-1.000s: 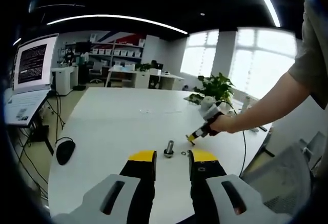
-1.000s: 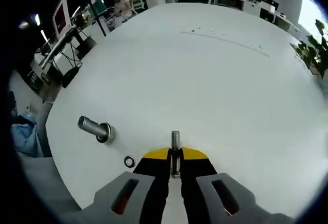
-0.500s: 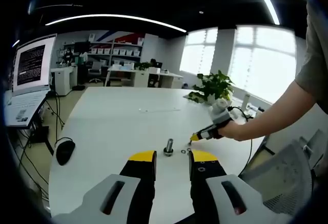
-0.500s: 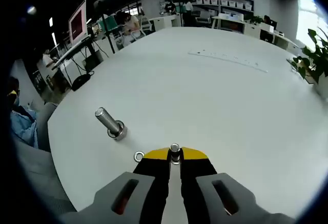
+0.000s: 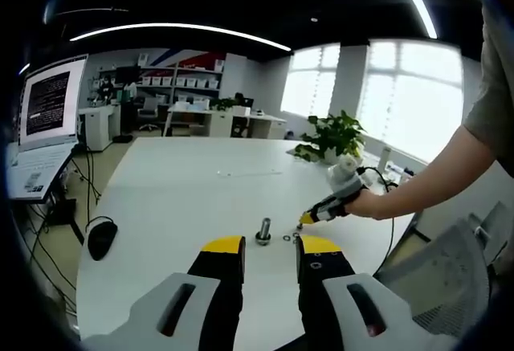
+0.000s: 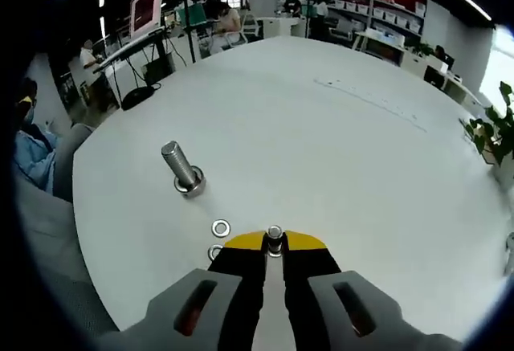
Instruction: Place the washer onto the threaded stud by aligning its center hole with the stud, sliding it down to the base, and recovering from edge contact or off-axis alignment until the washer reaches the visible bottom stop.
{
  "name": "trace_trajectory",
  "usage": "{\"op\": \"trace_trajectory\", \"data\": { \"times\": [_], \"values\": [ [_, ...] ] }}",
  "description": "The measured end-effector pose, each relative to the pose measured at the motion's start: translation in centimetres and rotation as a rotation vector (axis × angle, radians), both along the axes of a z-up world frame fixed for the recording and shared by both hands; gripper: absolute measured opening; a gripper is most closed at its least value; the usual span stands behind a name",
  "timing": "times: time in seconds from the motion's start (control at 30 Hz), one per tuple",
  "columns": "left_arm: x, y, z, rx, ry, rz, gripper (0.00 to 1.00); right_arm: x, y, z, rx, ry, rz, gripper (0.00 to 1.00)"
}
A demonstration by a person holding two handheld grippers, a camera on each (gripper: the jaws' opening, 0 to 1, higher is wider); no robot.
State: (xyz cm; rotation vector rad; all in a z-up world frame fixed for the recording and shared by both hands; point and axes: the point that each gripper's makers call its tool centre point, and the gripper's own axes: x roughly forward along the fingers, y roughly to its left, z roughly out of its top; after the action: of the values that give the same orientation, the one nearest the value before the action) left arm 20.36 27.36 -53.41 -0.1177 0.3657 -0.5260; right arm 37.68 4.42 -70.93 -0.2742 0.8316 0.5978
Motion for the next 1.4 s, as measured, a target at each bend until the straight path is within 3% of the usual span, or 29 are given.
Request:
{"op": "trace_trajectory", "data": {
  "times": [0.37,0.93,1.1,1.4],
  "values": [
    [0.0,-0.1,0.1,-0.003,-0.004,-0.002,0.23,0.2,0.0,0.2,0.005,0.008,0.007,0.1],
    [0.0,-0.1,0.2,-0.004,-0.008,-0.004,0.23,-1.1,0.2,0.3,-0.035,0.023,0.046,0.1],
    [0.0,-0.2,0.3,-0.006,-0.01,-0.008,0.23,-0.7,0.2,1.7,-0.017,-0.001,0.04,0.16],
    [-0.1,-0.3,0.5,-0.01,-0.018,-0.017,0.23,-0.5,0.9,4.4,-0.052,-0.071,0.109,0.2]
  ]
}}
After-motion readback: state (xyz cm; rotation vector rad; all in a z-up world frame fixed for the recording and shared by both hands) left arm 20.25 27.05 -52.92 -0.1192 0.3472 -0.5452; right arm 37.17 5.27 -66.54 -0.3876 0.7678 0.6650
